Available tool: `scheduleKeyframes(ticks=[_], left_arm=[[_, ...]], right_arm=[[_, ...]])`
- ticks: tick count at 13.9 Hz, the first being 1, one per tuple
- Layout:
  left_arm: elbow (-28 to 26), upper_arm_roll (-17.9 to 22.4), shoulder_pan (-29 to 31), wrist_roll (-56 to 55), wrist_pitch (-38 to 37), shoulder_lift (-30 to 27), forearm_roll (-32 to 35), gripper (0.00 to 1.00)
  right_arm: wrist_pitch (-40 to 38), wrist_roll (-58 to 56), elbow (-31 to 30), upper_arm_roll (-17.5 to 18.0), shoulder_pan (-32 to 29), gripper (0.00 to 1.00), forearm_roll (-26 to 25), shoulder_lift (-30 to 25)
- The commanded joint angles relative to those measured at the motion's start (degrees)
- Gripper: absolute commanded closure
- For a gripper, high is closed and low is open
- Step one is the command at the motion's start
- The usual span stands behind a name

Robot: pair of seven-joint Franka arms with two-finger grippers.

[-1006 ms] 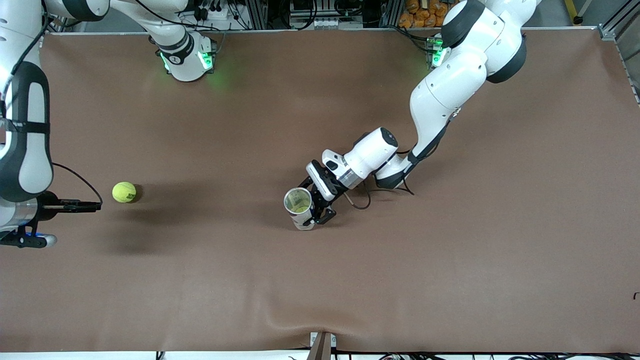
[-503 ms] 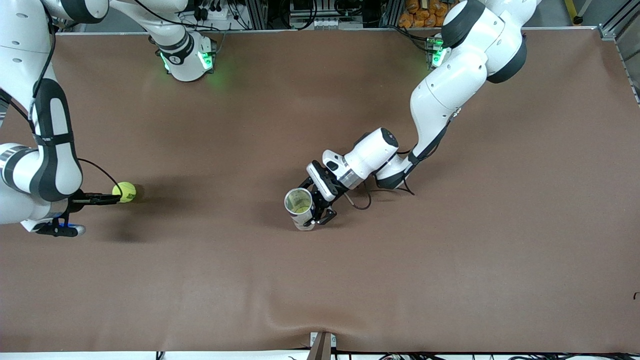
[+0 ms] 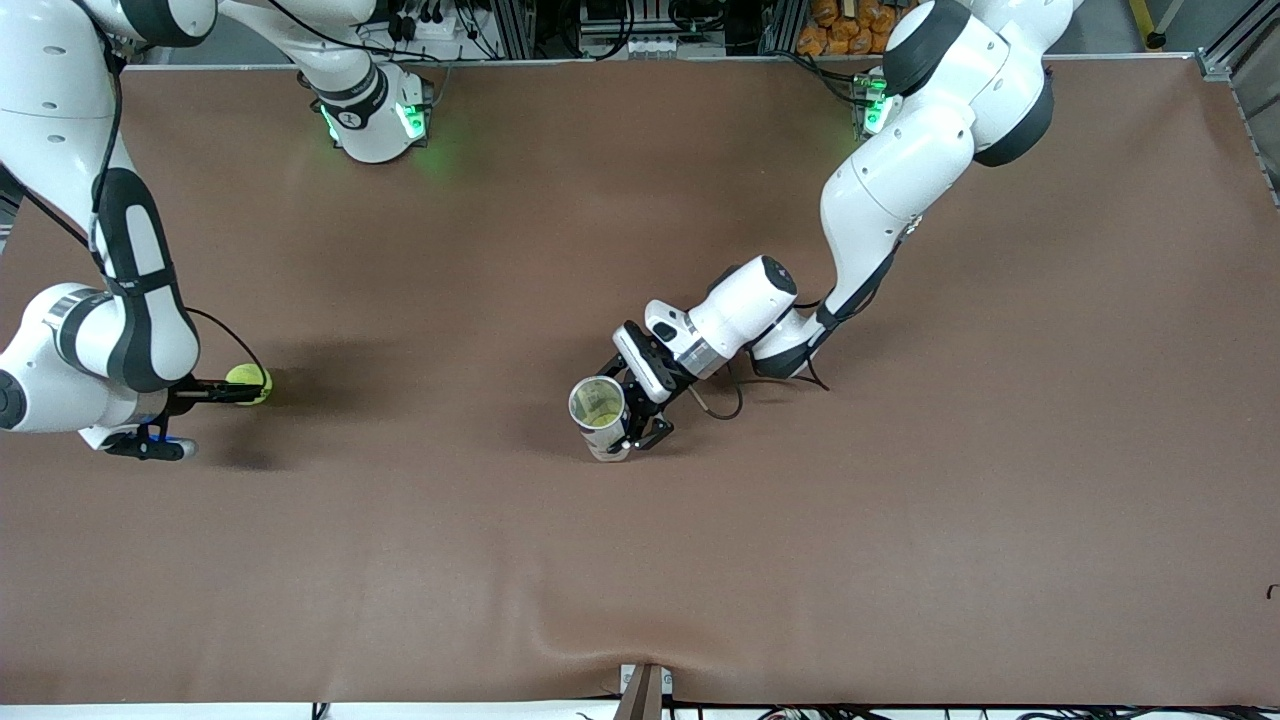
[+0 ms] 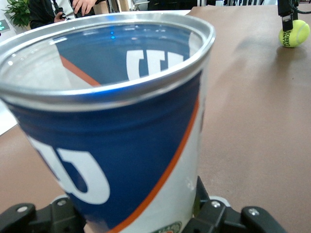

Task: Insert tennis ball vertically with right arm
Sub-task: 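Carry the second ball over the can with the right gripper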

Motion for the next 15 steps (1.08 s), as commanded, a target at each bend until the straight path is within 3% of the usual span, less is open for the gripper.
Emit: scheduleKeyframes(ticks=[1,2,5,7,9,11,15], left_arm=[[1.2,-0.1,0.1,-0.5,0.7,0.6,0.9,0.2],[1.2,-0.1,0.1,-0.5,0.7,0.6,0.9,0.2],[1.2,-0.1,0.1,-0.6,0.7,0.6,0.9,0.2],[1.1,-0.1,0.1,-0.6,0.7,0.6,0.9,0.2],[1.1,-0.1,0.1,-0.5,0.7,0.6,1.0,0.2],[1.2,-0.1,0.2,-0.5,0.7,0.6,1.1,0.2],[0.8,-0.1,0.4,-0.5,0.7,0.6,1.2,0.2]], right_arm=[[2.9,-0.5,-3.6,0.5,-0.3,0.0,1.0,-1.8],[3.5,-0.5,-4.0,0.5,-0.3,0.0,1.0,-1.8],[3.1,-0.6,-4.0,0.6,0.0,0.66,1.0,-2.0],[1.8,-0.3,-3.0,0.7,0.1,0.94,1.0,-3.1],[-2.9,0.9,1.7,0.8,0.4,0.95,2.0,-3.5],[-10.9,4.4,8.9,0.8,1.3,0.98,6.9,-3.4],[-18.6,27.0,21.4,1.0,9.5,0.98,13.2,-3.2]])
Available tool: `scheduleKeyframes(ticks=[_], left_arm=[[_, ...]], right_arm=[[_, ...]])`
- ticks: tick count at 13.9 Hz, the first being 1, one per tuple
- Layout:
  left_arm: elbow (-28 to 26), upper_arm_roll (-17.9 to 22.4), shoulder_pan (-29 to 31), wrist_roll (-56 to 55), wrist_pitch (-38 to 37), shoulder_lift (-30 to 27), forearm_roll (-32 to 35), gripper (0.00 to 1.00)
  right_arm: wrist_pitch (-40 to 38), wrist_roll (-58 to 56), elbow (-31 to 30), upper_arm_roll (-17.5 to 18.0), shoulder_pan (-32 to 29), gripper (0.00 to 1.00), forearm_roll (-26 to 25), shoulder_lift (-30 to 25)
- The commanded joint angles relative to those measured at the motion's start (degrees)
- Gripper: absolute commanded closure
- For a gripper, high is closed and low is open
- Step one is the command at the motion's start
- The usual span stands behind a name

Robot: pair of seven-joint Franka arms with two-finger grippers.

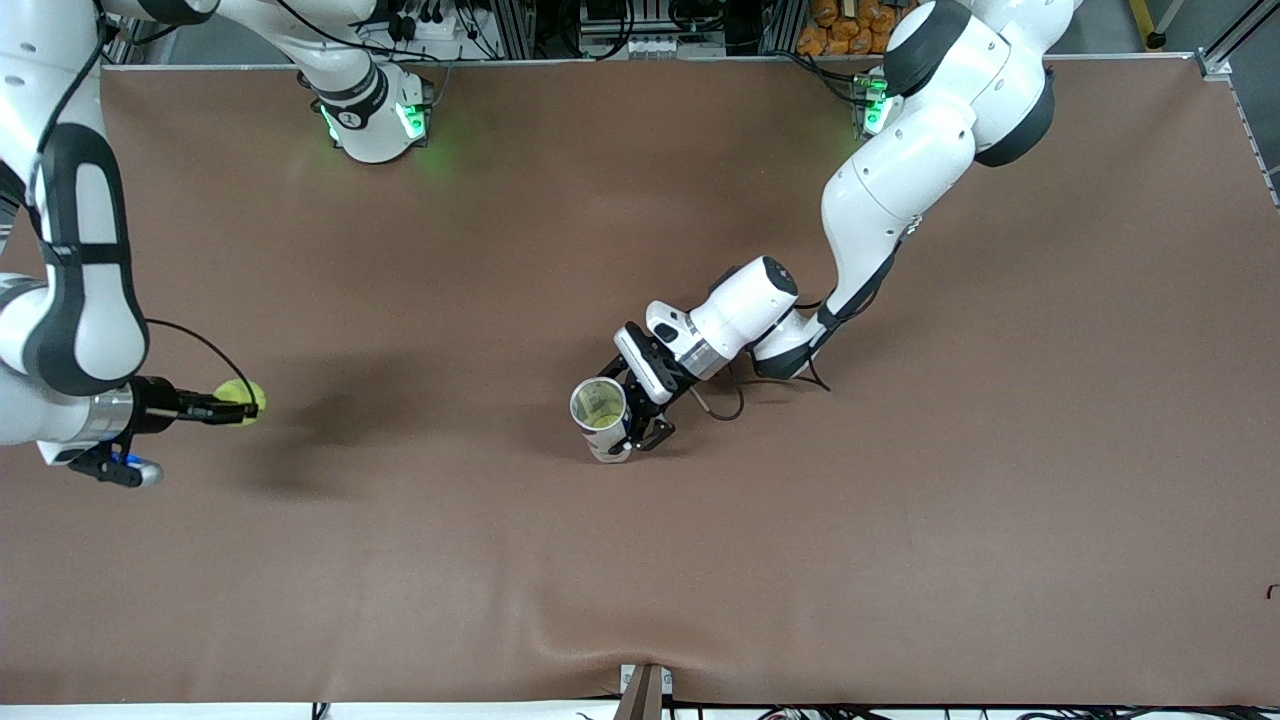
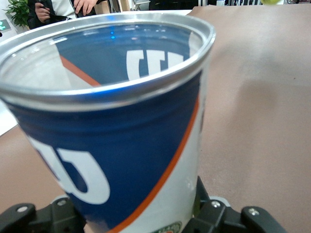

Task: Insert tennis ball vertically with right arm
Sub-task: 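Carry the second ball over the can with the right gripper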

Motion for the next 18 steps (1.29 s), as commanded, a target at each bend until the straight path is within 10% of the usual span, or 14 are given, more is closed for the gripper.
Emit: scheduleKeyframes(ticks=[1,11,18], left_arm=[[0.6,-0.2,0.4,-0.5,0.7,0.4,1.3,0.2],[0.8,-0.2,0.4,-0.5,0.7,0.4,1.3,0.2],[0.9,-0.2,0.4,-0.5,0.7,0.4,1.2,0.19]], right_arm=[[-3.0,17.5,6.9,-0.3,6.6,0.98,3.9,0.6],[12.1,68.9,14.5,1.1,30.4,0.98,11.1,2.2],[16.8,76.9,13.8,1.4,36.6,0.96,8.7,5.0]])
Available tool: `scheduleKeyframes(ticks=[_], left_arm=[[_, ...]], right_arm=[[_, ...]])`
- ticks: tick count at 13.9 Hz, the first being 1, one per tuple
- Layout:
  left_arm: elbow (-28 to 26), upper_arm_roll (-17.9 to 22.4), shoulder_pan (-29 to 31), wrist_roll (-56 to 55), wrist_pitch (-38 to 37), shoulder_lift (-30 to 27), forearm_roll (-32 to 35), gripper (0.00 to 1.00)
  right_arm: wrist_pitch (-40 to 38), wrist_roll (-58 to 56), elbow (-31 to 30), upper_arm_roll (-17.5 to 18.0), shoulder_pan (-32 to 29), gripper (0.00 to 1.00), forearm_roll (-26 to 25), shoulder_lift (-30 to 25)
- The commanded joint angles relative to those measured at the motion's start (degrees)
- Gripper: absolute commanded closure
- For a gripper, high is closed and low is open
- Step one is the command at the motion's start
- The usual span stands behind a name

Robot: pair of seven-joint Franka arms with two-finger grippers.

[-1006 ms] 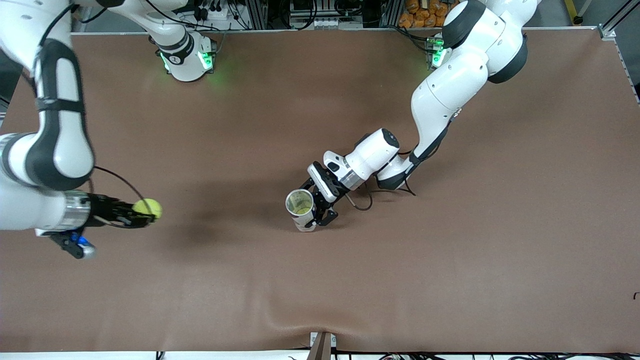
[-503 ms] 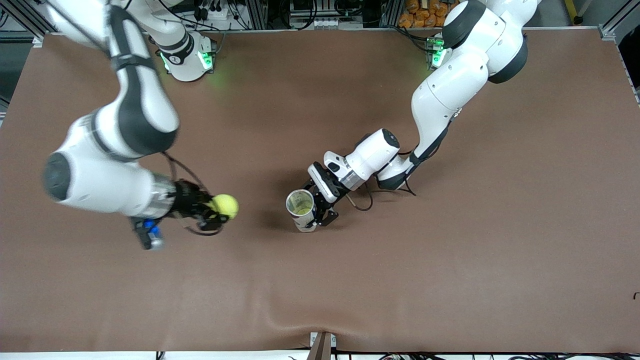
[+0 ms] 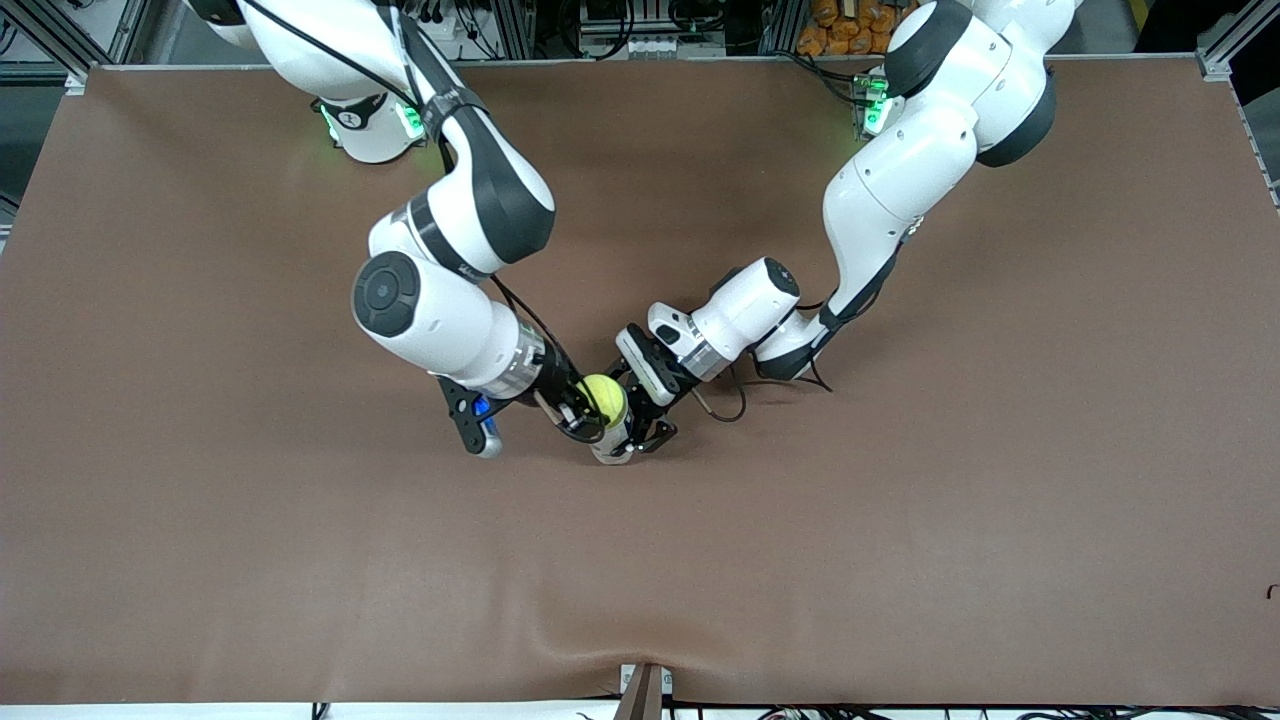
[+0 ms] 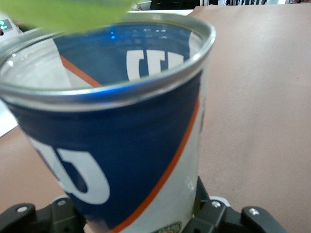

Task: Insert tennis ball vertically with right arm
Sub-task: 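Carry the second ball over the can with the right gripper, then release the second ball into the can with the right gripper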

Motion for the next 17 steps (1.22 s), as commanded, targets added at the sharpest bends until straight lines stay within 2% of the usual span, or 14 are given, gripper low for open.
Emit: scheduleKeyframes(ticks=[1,2,3,4,9,11,12,15,16,17], left_arm=[[0.9,-0.2,0.2,-0.5,0.7,0.4,1.3,0.19],[0.9,-0.2,0.2,-0.5,0.7,0.4,1.2,0.19],[0.9,-0.2,0.2,-0.5,0.7,0.4,1.2,0.19],[0.9,-0.2,0.2,-0.5,0.7,0.4,1.3,0.2],[0.8,-0.2,0.2,-0.5,0.7,0.4,1.2,0.19],[0.9,-0.2,0.2,-0.5,0.7,0.4,1.2,0.17],[0.8,-0.2,0.1,-0.5,0.7,0.4,1.2,0.17],[0.8,-0.2,0.2,-0.5,0.7,0.4,1.2,0.15],[0.8,-0.2,0.2,-0.5,0.7,0.4,1.2,0.12],[0.7,-0.2,0.2,-0.6,0.7,0.4,1.2,0.0]], right_arm=[[-1.0,1.1,1.0,-0.1,-0.3,0.86,-0.9,-0.1],[-1.0,1.4,1.0,0.1,-0.3,0.61,-0.9,0.1],[-1.0,1.5,1.0,0.2,0.0,0.06,-0.9,0.5],[-1.0,1.4,0.8,0.1,0.6,0.0,-1.2,0.7],[-1.5,1.0,1.0,0.1,0.1,0.0,-1.2,0.2],[-5.0,0.7,1.3,0.0,-1.1,0.0,-1.3,-0.2],[-7.2,0.0,1.7,0.0,-3.2,0.0,-1.3,-0.6],[-7.3,-7.8,4.7,1.8,-9.8,0.0,-1.5,-0.8],[-7.2,-11.8,4.8,1.9,-12.2,0.0,-2.2,-0.9],[-7.4,-16.7,4.8,2.2,-15.2,0.0,-2.2,-1.2]])
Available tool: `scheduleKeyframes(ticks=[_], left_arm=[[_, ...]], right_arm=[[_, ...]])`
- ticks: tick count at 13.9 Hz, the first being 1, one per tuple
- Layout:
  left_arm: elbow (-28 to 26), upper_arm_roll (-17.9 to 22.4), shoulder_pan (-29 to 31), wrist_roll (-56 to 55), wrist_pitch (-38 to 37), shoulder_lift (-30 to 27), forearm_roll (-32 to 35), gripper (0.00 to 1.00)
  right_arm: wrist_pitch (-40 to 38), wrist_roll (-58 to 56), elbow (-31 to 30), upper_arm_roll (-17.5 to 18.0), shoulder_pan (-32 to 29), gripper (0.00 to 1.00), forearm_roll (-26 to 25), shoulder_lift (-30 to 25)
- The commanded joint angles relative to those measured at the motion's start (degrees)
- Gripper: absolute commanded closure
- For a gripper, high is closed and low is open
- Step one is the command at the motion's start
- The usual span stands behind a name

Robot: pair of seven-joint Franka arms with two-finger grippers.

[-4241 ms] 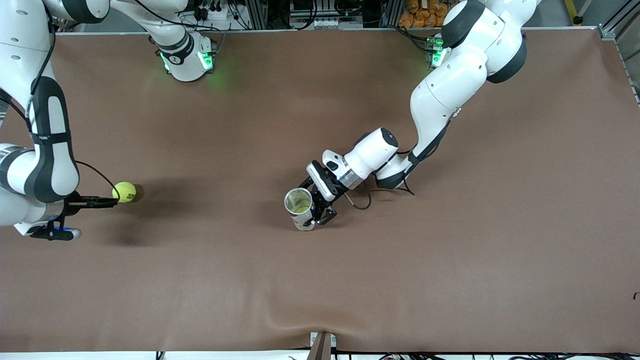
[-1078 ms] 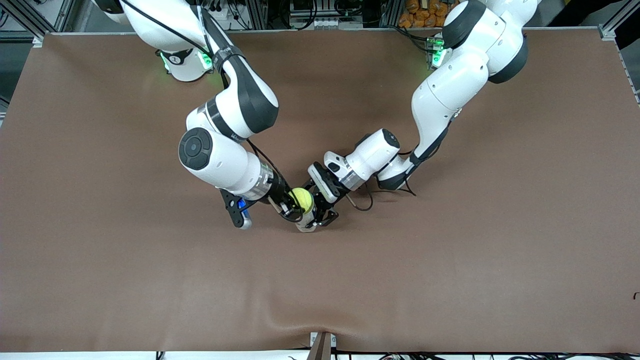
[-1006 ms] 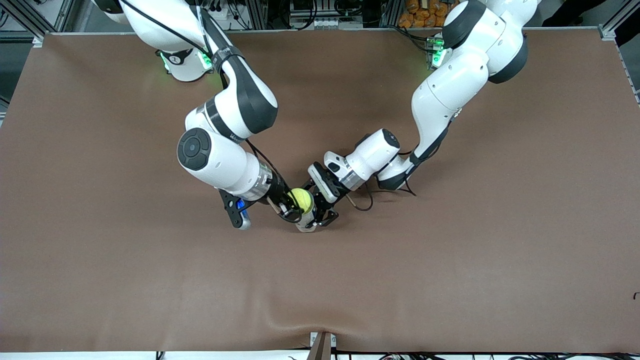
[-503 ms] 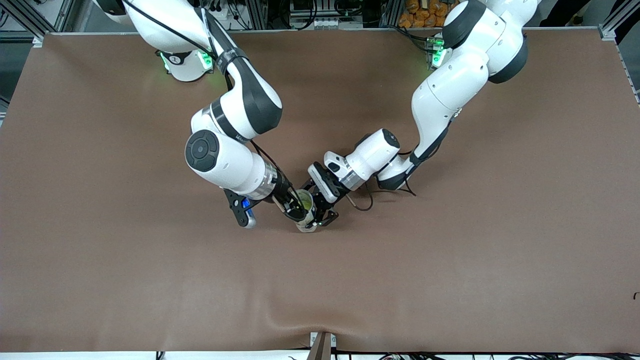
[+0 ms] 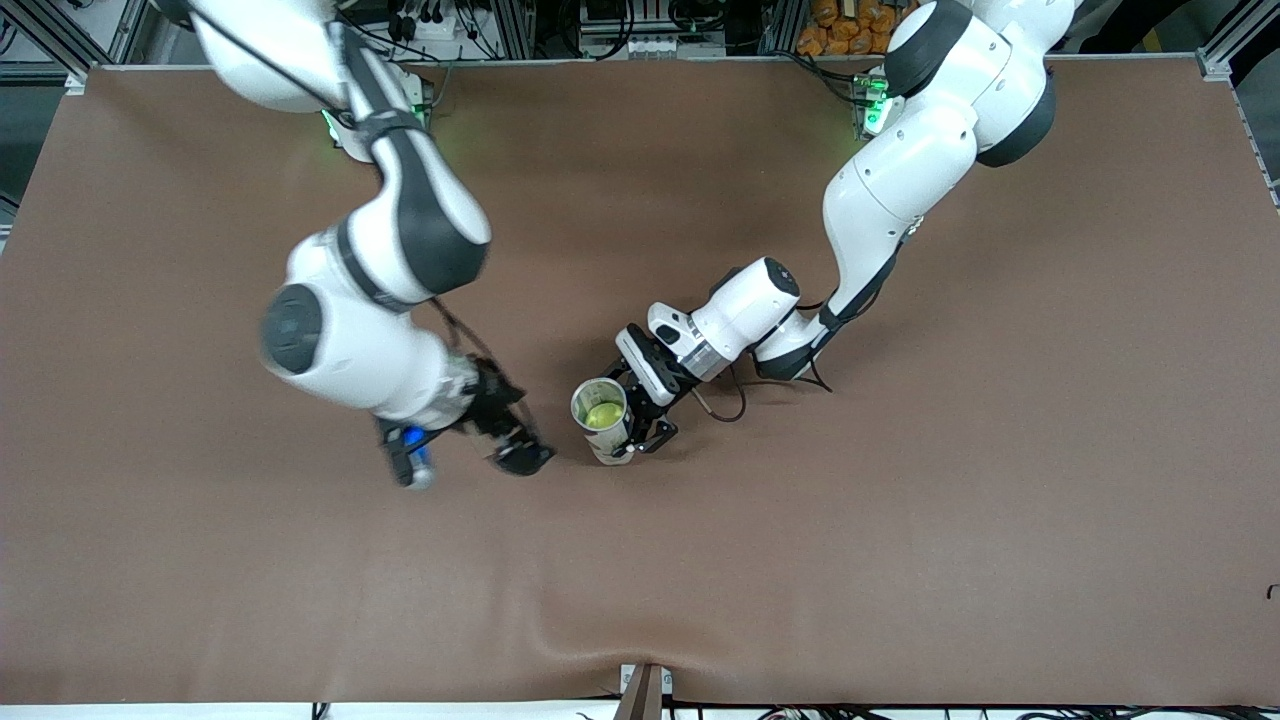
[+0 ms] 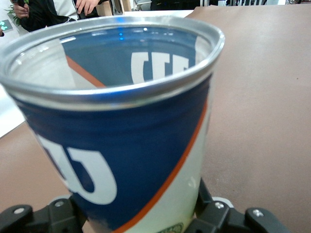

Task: Insert tennis ball vertically with right arm
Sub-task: 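Open the left gripper off the can while the right gripper withdraws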

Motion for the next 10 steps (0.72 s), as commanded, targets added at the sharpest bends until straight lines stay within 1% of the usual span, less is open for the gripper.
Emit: scheduleKeyframes(ticks=[1,3,4,6,8,10], left_arm=[[0.5,-0.2,0.3,-0.6,0.6,0.3,1.3,0.0],[-0.7,-0.2,1.2,-0.8,0.5,-0.1,1.3,0.0],[-1.5,-0.3,1.6,-0.8,0.5,-0.2,1.3,0.0],[-3.7,-0.5,3.2,-0.7,0.5,-1.0,1.3,0.0],[-6.5,-0.8,5.5,-0.6,0.5,-2.7,2.0,0.0],[-10.6,-3.1,8.8,-1.2,0.4,-5.0,2.2,0.0]], right_arm=[[-1.3,-11.2,0.6,2.9,-7.6,0.0,-1.3,-0.9],[-1.6,-18.4,0.4,2.1,-9.3,0.0,-2.4,-2.3],[-2.8,-22.5,0.3,1.1,-11.2,0.0,-3.9,-2.9],[-8.7,-29.1,0.6,0.8,-14.2,0.0,-5.7,-3.0],[-12.8,-33.1,0.7,0.9,-18.0,0.0,-5.7,-3.4],[-16.2,-38.3,1.6,0.7,-20.4,0.0,-6.0,-5.5]])
